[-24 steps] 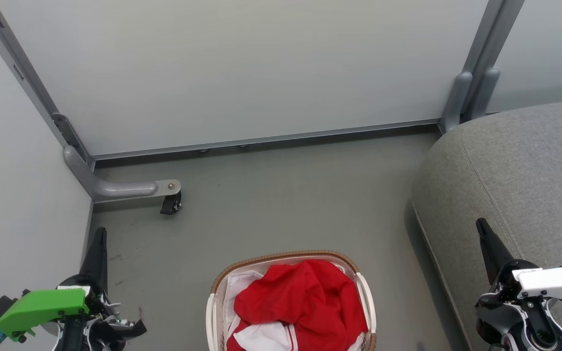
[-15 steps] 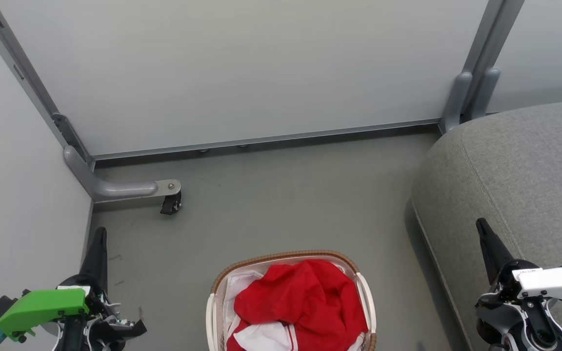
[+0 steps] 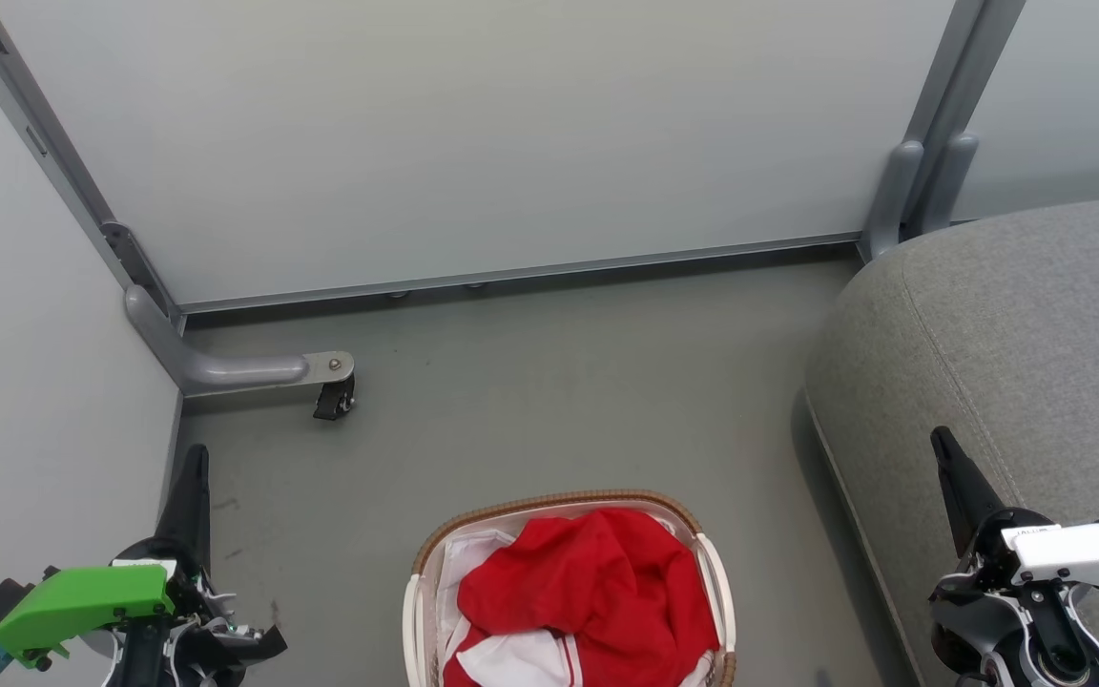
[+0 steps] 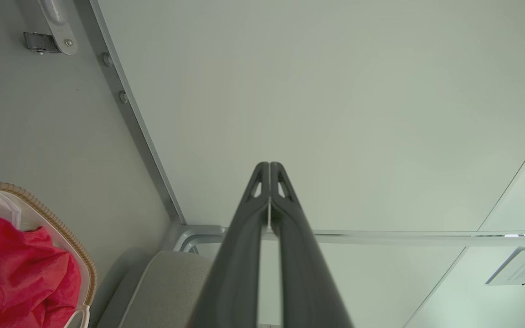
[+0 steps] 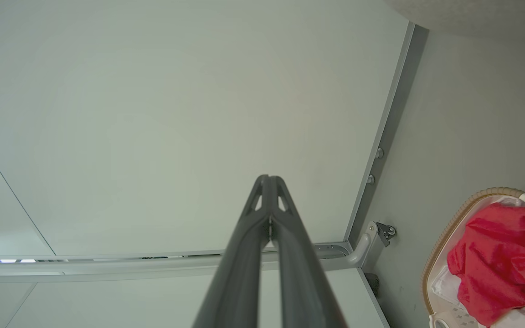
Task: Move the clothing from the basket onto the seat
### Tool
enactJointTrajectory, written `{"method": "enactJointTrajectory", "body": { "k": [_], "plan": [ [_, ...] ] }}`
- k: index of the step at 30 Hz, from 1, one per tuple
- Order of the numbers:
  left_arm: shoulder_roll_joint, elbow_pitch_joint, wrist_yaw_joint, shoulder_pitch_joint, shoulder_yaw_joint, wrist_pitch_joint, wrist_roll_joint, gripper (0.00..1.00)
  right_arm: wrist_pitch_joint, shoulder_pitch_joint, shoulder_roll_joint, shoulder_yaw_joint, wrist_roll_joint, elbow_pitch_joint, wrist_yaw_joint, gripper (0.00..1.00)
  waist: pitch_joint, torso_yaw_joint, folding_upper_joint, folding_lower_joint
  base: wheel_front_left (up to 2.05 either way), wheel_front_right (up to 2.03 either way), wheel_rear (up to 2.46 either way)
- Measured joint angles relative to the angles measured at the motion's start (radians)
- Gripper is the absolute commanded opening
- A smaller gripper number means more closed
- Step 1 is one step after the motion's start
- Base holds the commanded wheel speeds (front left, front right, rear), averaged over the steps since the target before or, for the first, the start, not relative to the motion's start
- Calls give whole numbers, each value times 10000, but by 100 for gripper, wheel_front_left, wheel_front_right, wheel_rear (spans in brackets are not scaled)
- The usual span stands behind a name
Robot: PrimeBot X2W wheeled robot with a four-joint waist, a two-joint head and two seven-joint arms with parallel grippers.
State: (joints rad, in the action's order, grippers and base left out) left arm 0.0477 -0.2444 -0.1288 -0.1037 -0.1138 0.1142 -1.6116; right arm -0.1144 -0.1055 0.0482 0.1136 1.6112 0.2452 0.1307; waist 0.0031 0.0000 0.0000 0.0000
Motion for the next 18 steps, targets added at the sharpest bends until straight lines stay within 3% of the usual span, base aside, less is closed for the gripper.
{"method": "enactJointTrajectory", "body": {
  "k": [18],
  "plan": [
    [0, 0, 0, 0, 0, 0, 0, 0, 0, 0, 0, 0, 0, 0, 0, 0, 0, 0, 0, 0, 0, 0, 0]
  ]
}}
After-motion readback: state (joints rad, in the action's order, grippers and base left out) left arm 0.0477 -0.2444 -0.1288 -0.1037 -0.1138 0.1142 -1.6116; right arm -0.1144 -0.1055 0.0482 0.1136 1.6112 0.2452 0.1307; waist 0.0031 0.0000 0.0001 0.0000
